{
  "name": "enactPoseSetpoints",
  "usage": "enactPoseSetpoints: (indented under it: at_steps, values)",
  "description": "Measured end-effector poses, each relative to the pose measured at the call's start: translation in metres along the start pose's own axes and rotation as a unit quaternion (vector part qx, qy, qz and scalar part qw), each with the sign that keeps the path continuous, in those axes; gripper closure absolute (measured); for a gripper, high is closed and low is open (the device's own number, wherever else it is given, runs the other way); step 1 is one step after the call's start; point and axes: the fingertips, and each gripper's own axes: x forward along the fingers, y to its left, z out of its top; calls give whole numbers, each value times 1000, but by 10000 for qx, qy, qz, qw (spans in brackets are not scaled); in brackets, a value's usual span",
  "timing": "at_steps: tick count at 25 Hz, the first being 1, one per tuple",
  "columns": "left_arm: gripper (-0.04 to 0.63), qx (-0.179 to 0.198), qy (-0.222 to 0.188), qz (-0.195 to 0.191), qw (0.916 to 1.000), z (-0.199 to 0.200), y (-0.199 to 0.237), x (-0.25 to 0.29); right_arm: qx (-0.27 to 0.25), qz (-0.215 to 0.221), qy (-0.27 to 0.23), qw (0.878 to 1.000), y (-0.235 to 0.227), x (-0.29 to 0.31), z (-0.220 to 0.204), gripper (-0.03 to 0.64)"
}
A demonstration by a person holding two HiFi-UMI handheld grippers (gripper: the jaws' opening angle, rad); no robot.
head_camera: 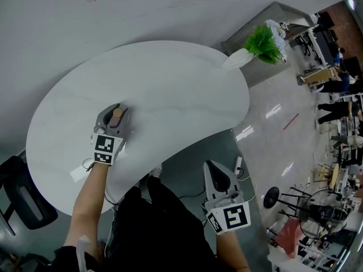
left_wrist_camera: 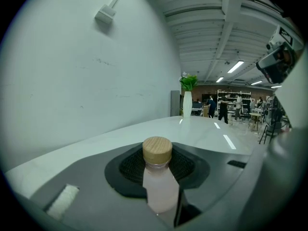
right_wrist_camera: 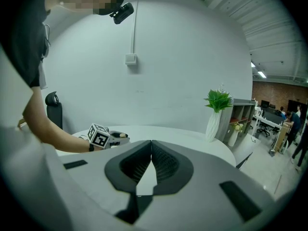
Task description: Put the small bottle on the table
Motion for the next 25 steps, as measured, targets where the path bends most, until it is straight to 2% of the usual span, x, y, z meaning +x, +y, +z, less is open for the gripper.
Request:
enactPoseSetpoints:
  at_steps: [25]
  values:
    - [474,-48,-10,181,9998,-1,1,-1,105,-106,-64,9999,-14,-16,-6,611]
